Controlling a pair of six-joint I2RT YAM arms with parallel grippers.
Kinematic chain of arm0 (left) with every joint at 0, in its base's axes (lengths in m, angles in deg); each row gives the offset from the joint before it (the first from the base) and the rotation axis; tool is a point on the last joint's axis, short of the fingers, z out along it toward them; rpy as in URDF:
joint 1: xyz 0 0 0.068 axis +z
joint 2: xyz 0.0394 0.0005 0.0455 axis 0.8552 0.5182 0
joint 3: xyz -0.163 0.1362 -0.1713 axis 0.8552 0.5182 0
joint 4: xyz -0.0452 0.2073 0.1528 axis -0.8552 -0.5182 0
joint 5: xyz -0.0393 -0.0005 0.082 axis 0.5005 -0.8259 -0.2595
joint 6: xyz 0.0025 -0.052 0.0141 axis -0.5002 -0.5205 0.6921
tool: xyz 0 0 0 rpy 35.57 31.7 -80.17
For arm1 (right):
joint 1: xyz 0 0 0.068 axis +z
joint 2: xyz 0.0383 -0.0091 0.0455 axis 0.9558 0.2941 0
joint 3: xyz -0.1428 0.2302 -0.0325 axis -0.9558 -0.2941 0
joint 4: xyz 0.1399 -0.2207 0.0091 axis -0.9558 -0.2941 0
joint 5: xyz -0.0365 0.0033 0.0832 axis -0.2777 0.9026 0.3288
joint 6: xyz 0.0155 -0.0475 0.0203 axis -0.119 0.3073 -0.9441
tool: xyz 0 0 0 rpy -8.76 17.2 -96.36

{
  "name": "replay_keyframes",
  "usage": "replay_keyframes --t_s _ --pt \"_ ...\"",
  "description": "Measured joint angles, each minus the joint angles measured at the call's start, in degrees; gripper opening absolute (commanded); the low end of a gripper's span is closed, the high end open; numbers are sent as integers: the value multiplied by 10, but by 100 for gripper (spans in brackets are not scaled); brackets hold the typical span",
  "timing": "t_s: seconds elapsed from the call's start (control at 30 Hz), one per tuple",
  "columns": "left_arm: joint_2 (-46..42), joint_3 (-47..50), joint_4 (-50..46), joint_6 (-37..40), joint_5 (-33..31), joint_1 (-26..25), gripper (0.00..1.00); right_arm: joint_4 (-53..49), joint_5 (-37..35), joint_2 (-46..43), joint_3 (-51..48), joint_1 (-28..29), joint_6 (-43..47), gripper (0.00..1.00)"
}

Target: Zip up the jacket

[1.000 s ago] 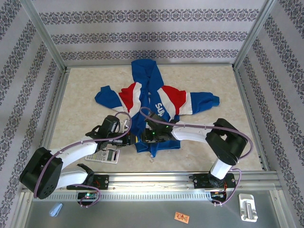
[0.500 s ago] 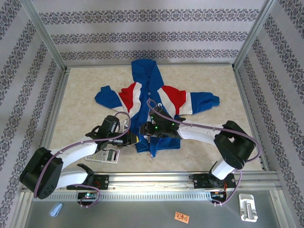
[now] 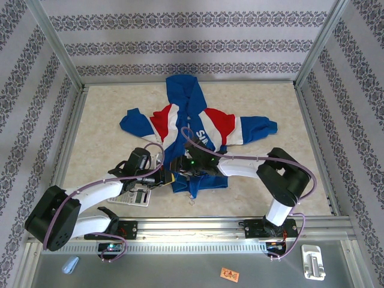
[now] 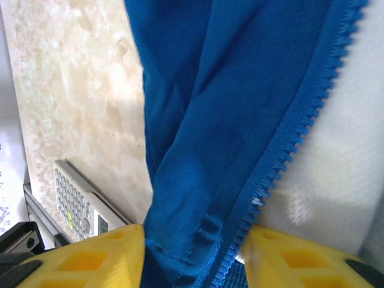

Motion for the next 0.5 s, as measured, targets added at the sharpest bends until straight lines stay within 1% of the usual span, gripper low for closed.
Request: replay_keyframes --t_s 0.1,0.2,0.37,0.43,0.5 --pt "3 0 1 0 0 0 0 20 6 1 -1 3 -13 23" --pt "4 0 0 0 0 0 0 27 4 -3 -2 3 -14 15" --pt "4 0 -4 5 -1 0 0 9 -9 -32 -3 3 -2 4" --pt "4 0 -8 6 -2 0 4 1 -15 -45 -3 3 5 1" --pt "3 0 -13 9 -2 0 14 -10 -19 -55 -3 3 13 0"
